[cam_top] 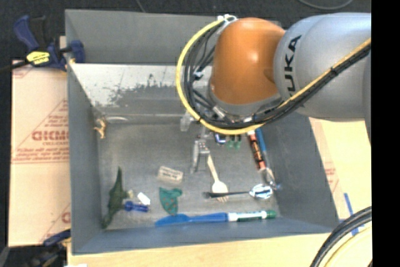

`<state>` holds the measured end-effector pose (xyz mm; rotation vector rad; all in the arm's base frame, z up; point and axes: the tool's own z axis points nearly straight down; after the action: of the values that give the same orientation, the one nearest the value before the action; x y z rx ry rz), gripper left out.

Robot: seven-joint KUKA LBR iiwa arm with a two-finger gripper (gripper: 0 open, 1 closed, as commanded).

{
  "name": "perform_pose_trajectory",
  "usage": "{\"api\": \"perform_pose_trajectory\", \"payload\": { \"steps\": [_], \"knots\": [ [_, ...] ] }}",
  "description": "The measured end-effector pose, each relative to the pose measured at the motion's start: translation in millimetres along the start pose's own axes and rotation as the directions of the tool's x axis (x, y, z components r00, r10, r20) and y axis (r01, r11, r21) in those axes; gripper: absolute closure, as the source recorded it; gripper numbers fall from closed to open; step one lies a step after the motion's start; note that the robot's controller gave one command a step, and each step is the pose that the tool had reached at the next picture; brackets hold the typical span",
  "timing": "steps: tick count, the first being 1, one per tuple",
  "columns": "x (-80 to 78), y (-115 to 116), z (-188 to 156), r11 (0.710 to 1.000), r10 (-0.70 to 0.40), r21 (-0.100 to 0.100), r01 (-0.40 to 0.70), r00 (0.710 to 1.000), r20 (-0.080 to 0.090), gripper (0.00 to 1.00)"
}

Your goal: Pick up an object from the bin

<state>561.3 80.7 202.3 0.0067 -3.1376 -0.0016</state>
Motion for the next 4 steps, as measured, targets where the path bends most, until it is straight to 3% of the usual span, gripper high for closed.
{"api": "perform_pose_trajectory", "payload": {
  "steps": [1, 2, 3, 4],
  "knots": [
    [-1.7, 0, -4, 1.0, 0.003, -0.001, -0.003, 1.0, 0.007, 0.0],
    [4.7, 24, 127, 0.979, 0.204, -0.004, -0.204, 0.979, 0.009, 0.0],
    [7.7, 26, 143, 0.988, 0.156, -0.002, -0.156, 0.988, 0.014, 0.0],
    [3.5, 25, 140, 0.978, 0.206, -0.007, -0.206, 0.978, 0.015, 0.0]
  ]
}}
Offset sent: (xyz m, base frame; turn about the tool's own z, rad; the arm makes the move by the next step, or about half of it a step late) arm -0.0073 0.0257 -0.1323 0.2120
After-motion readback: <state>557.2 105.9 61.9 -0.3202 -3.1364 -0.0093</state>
